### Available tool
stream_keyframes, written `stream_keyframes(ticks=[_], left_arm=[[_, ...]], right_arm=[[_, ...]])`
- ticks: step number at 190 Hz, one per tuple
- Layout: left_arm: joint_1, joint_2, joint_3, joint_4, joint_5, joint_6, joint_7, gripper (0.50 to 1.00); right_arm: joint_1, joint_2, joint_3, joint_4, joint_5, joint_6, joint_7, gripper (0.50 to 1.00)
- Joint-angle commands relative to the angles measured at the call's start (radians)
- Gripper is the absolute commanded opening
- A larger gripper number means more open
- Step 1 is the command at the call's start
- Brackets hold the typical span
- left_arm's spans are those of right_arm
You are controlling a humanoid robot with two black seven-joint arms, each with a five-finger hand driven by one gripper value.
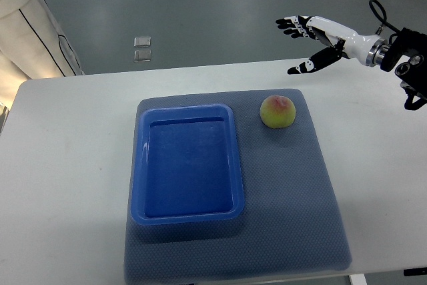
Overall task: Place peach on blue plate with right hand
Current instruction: 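Reach the right hand forward over the peach, fingers open, then close the right hand's fingers around the peach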
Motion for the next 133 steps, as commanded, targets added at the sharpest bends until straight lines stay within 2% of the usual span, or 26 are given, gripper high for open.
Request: stream_keyframes(ticks=[1,27,37,44,81,82,97,133], left_arm=[[0.0,0.0,0.0,0.0,0.0,0.0,0.0,1.0],[0.0,0.0,0.001,0.0,0.0,0.0,0.0,1.0],[0.0,0.0,0.001,0.0,0.0,0.0,0.0,1.0],[0.0,0.0,0.001,0.0,0.0,0.0,0.0,1.0],[0.0,0.0,0.001,0.001,0.0,0.0,0.0,1.0],[0.0,0.0,0.0,0.001,0.0,0.0,0.0,1.0],[0.0,0.0,0.0,0.001,0.0,0.0,0.0,1.0],[0.0,0.0,-0.002,0.001,0.0,0.0,0.0,1.0]], right_arm=[[0.052,-0.013,-0.064,0.054,-0.242,0.013,0.001,0.928],[0.086,-0.004,-0.12,0.084,-0.435,0.016,0.001,0.928],[0.086,-0.004,-0.12,0.084,-0.435,0.016,0.001,0.928],[0.115,0.002,-0.199,0.084,-0.495,0.012,0.001,0.928],[0.161,0.039,-0.326,0.075,-0.513,-0.013,0.001,0.928],[0.167,0.051,-0.355,0.071,-0.513,-0.036,0.001,0.928],[0.167,0.068,-0.387,0.06,-0.513,-0.054,-0.001,0.928],[0.166,0.125,-0.398,-0.02,-0.512,-0.093,-0.01,0.928]])
